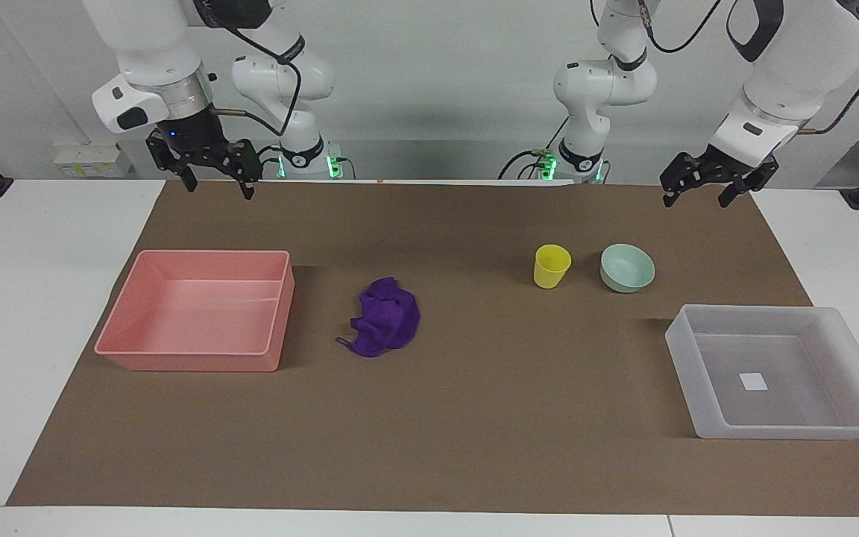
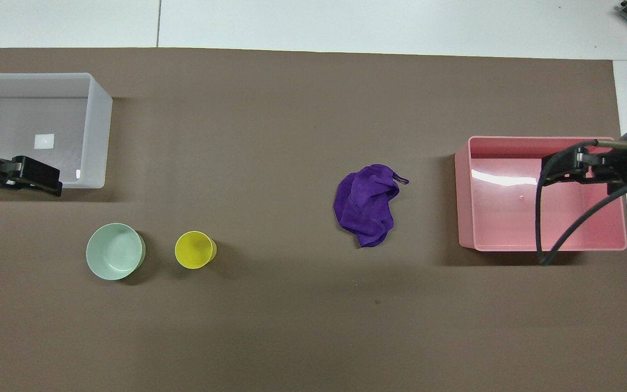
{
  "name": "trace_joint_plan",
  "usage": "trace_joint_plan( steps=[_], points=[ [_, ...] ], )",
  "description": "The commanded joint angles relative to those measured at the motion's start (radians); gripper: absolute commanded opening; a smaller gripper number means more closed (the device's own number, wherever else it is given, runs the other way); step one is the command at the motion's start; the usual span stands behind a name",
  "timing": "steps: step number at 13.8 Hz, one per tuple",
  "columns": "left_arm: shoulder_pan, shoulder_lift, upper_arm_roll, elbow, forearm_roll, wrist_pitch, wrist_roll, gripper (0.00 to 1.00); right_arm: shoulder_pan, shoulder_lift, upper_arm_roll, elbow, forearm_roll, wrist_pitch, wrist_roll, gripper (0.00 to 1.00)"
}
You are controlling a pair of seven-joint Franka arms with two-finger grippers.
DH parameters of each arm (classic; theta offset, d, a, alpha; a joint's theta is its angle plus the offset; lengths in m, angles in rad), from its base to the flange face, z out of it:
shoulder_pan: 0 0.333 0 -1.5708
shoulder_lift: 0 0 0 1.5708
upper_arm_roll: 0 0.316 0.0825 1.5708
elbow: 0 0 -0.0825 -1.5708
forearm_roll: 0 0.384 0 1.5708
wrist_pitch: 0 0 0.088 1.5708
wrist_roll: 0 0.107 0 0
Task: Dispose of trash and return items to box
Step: 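Move the right gripper out of the pink box toward the purple cloth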
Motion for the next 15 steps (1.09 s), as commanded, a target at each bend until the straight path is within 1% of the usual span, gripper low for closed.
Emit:
trace_joint_plan(
  steps=[1,6,9,10,11,13,15],
  points=[
    [0.003,-0.007,0.003,0.003,0.021,-0.016,-0.009,1.0,-0.008,-0.014,0.007,-0.012,-0.013,-0.013,-0.012,1.0],
    [0.0,-0.007,0.005,0.003,0.023,-0.03,-0.01,1.0,-0.013,-0.015,0.006,-0.014,-0.013,-0.013,-0.009,1.0],
    [0.001,-0.006,0.005,0.005,0.023,-0.029,-0.009,1.0,-0.007,-0.032,0.007,-0.049,-0.013,0.001,0.005,1.0],
    [0.001,-0.004,0.005,0.006,0.023,-0.027,-0.009,1.0,-0.004,-0.032,0.007,-0.056,-0.013,0.044,-0.006,1.0],
    [0.001,-0.006,0.005,0.006,0.023,-0.03,-0.009,1.0,-0.002,-0.037,0.007,-0.091,-0.013,0.103,-0.006,1.0],
    [0.001,-0.009,0.005,0.006,0.023,-0.032,-0.006,1.0,0.0,-0.07,0.007,-0.186,-0.013,0.189,-0.004,1.0],
    [0.001,-0.007,0.005,0.006,0.023,-0.03,-0.007,1.0,0.006,-0.075,0.007,-0.227,-0.014,0.242,0.002,1.0]
  ],
)
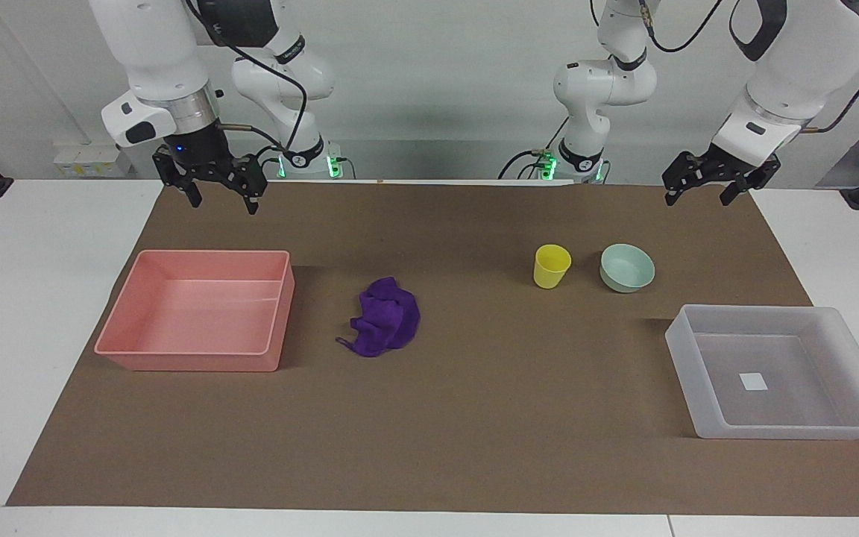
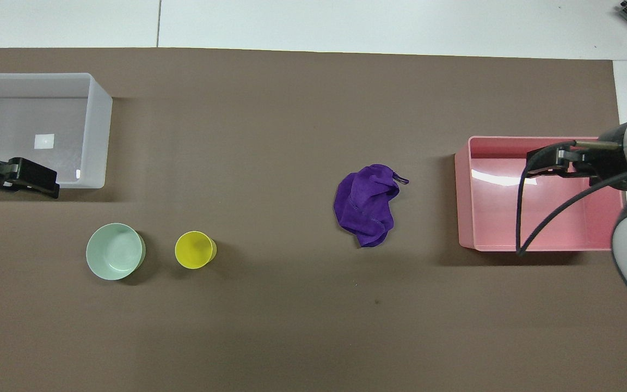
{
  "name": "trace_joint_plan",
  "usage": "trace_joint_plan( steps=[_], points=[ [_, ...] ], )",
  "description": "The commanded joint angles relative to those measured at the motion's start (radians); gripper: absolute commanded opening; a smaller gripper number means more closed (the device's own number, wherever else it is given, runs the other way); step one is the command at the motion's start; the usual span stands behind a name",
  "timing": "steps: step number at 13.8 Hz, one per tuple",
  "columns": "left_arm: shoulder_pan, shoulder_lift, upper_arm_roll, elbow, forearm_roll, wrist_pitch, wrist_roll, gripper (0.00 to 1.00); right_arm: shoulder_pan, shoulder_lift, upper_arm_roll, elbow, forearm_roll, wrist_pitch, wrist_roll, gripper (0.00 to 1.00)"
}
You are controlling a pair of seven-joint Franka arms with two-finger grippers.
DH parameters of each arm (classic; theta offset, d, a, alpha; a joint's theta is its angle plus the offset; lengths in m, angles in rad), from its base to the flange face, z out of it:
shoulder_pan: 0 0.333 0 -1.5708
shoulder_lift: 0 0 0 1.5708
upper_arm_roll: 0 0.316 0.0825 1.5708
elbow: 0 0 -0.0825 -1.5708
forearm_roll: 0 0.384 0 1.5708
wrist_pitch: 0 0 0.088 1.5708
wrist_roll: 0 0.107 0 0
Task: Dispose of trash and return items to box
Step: 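Move the right gripper out of the pink box toward the purple cloth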
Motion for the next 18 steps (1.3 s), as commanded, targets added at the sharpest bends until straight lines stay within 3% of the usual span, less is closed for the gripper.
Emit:
trace_joint_plan(
  steps=[1,6,12,16,18],
  points=[
    [0.0,-0.005,0.001,0.006,0.022,-0.018,-0.006,1.0,0.004,-0.047,0.004,-0.116,-0.014,0.103,0.003,1.0],
    [0.0,-0.005,0.001,0.006,0.022,-0.018,-0.006,1.0,0.036,-0.018,0.004,-0.186,-0.016,0.237,0.011,1.0],
    [-0.009,-0.008,-0.004,-0.006,0.015,-0.015,0.0,1.0,0.137,0.108,0.004,-0.173,-0.028,0.418,0.172,1.0],
    [-0.035,-0.005,-0.008,-0.084,0.003,-0.002,-0.003,1.0,0.191,0.2,0.004,-0.146,-0.034,0.496,0.218,1.0],
    [-0.051,-0.028,-0.008,-0.172,0.002,-0.001,0.001,1.0,0.232,0.238,0.003,-0.146,-0.039,0.53,0.246,1.0]
  ],
)
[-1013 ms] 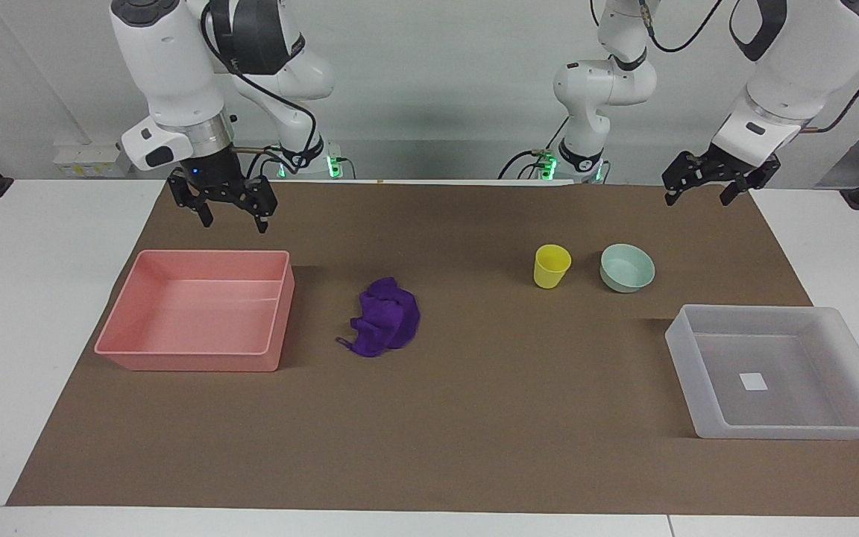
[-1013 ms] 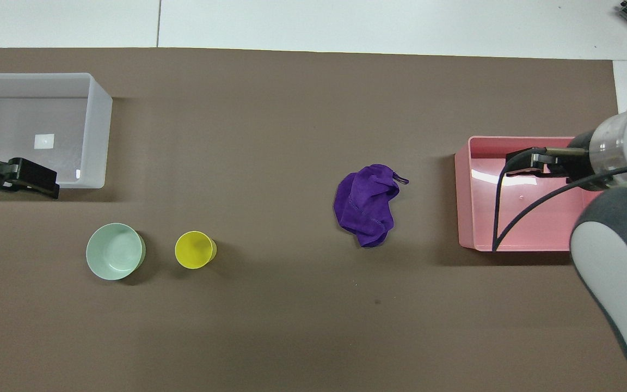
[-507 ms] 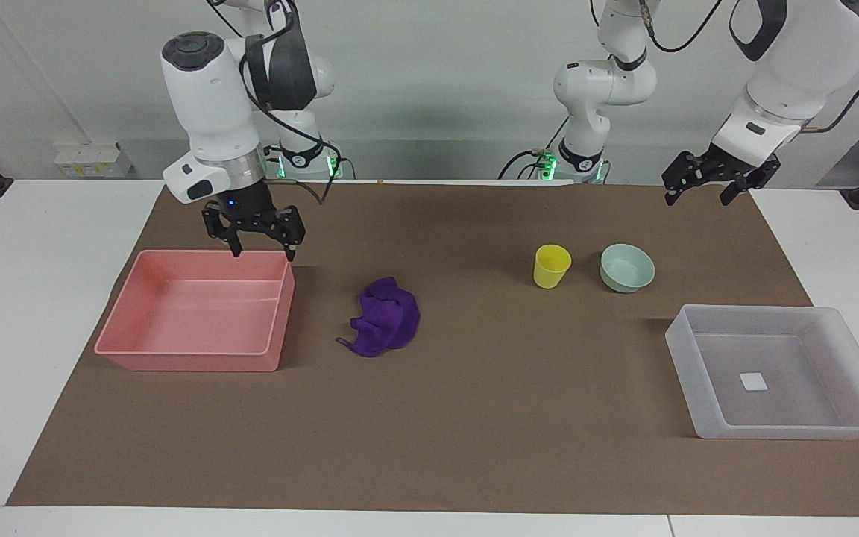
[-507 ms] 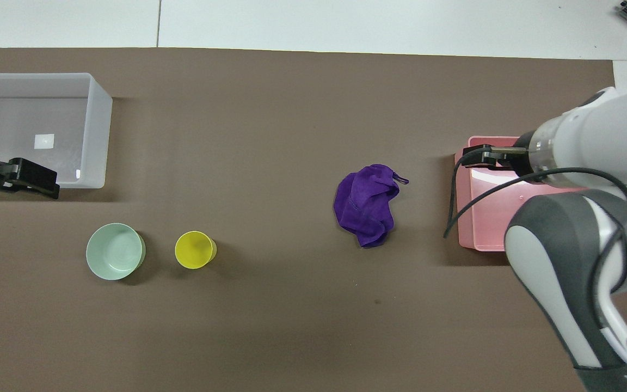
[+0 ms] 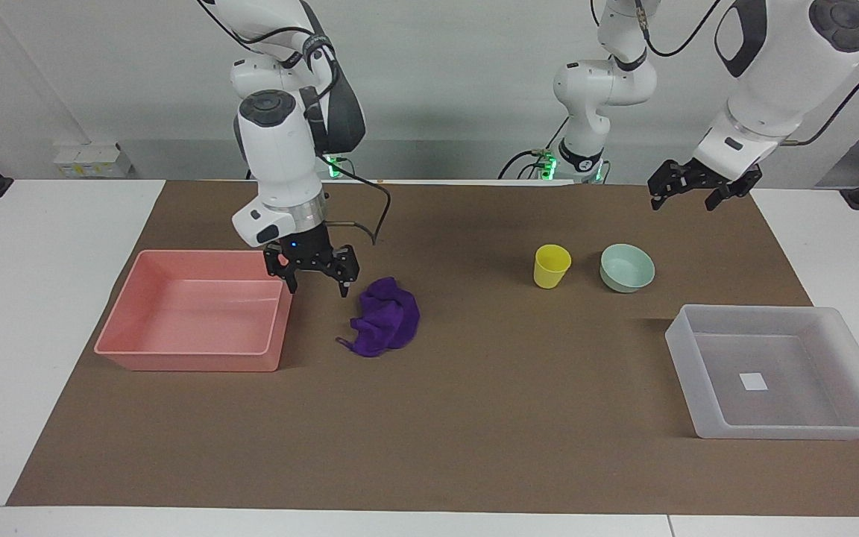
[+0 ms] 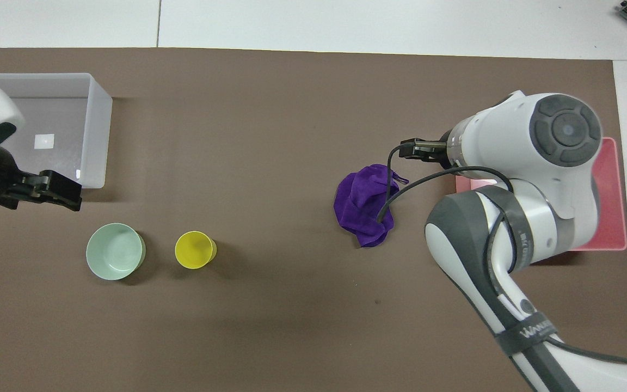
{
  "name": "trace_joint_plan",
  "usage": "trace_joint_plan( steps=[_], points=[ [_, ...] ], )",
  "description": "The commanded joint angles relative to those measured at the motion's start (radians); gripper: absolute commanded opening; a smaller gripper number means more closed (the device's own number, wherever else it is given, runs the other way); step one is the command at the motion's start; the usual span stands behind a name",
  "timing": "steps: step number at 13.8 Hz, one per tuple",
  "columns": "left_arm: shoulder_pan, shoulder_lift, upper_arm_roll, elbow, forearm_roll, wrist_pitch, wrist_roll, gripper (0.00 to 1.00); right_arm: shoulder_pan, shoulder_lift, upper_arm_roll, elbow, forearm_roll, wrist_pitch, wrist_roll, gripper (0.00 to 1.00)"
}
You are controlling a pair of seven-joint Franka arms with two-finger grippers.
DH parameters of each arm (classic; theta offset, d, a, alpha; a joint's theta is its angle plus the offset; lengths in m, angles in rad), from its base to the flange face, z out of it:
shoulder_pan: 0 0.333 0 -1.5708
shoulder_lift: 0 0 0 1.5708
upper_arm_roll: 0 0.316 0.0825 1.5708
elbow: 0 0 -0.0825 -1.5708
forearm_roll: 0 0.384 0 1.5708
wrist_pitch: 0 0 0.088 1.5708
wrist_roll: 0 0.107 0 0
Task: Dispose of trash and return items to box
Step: 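Grasp the purple cloth with the right gripper while the left gripper grasps the bowl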
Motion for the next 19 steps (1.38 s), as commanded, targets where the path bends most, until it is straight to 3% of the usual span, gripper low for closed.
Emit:
trace_joint_plan(
  steps=[1,5,10,14,15,16,17,18,19],
  points=[
    [-0.019,-0.058,0.008,-0.142,0.003,0.016,0.001,1.0,0.039,0.063,0.002,0.025,-0.044,0.05,0.048,1.0],
    [0.022,-0.152,0.019,-0.403,0.003,0.225,0.023,1.0,0.068,0.126,0.002,0.004,-0.062,0.1,0.06,1.0],
    [0.15,-0.126,0.019,-0.538,0.002,0.441,0.158,1.0,0.157,0.215,0.0,-0.019,-0.162,0.183,0.16,1.0],
    [0.166,-0.122,0.019,-0.76,0.002,0.717,0.159,1.0,0.156,0.22,0.0,-0.108,-0.257,0.269,0.19,1.0],
    [0.167,-0.122,0.019,-0.799,0.002,0.763,0.157,0.99,0.156,0.214,0.0,-0.114,-0.258,0.266,0.192,0.78],
    [0.165,-0.106,0.017,-0.807,-0.017,0.78,0.151,0.77,0.151,0.212,0.0,-0.123,-0.26,0.265,0.191,0.18],
    [0.164,-0.083,0.019,-0.805,-0.062,0.776,0.151,0.43,0.151,0.209,0.0,-0.139,-0.26,0.269,0.195,0.0],
    [0.167,-0.074,0.019,-0.804,-0.069,0.774,0.155,0.14,0.151,0.203,0.0,-0.142,-0.26,0.269,0.203,0.0],
    [0.167,-0.065,0.019,-0.798,-0.078,0.773,0.152,0.0,0.151,0.198,0.0,-0.14,-0.26,0.266,0.22,0.0]
  ],
)
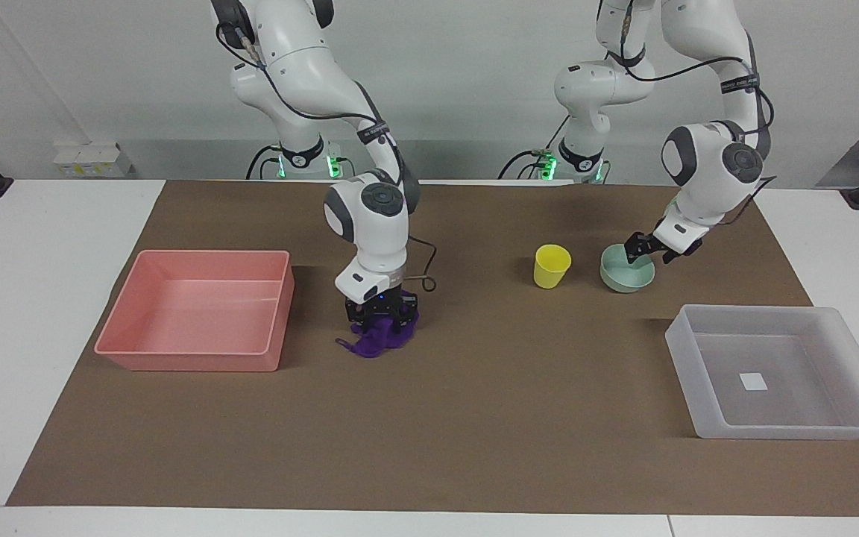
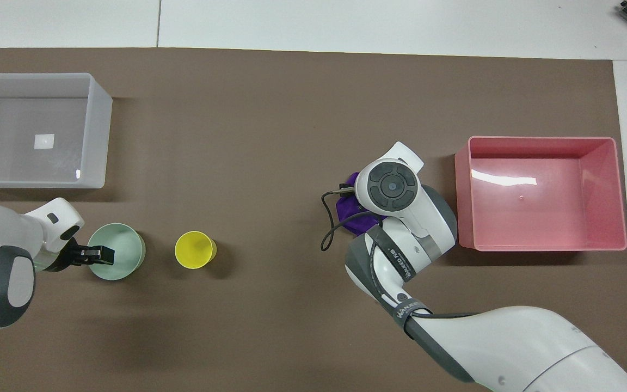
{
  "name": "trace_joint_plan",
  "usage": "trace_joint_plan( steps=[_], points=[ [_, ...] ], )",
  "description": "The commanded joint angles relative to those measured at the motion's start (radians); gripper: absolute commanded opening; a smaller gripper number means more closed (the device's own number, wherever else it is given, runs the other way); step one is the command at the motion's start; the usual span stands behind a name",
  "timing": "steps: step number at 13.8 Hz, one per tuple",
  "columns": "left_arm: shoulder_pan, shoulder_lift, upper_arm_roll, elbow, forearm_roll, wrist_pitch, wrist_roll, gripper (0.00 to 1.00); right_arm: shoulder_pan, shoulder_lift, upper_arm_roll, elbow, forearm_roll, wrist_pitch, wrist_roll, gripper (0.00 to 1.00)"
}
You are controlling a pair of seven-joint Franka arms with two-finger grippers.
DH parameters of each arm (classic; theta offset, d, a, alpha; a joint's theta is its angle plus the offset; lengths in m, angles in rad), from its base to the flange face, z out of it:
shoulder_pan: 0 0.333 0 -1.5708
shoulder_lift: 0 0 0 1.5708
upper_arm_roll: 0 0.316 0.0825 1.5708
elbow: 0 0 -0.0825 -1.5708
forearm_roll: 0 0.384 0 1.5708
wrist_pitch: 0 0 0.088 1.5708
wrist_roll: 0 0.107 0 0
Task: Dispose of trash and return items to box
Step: 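Grasp the purple cloth with the right gripper while the left gripper grasps the bowl, then place the cloth in the pink box while the left gripper places the bowl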
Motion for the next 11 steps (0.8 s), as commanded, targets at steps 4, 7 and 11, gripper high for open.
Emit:
trace_joint_plan(
  steps=[4,7,11],
  points=[
    [0.013,0.032,-0.002,0.132,-0.041,-0.148,-0.001,0.0,-0.018,-0.134,0.005,-0.041,-0.025,-0.058,0.169,0.0],
    [0.018,0.038,-0.002,0.293,-0.041,-0.351,-0.003,0.0,-0.075,-0.237,0.004,-0.04,-0.025,-0.129,0.168,0.0],
    [0.062,0.104,0.001,0.615,-0.04,-0.545,-0.006,0.0,-0.19,-0.352,0.004,-0.034,-0.026,-0.184,0.134,0.0]
  ],
)
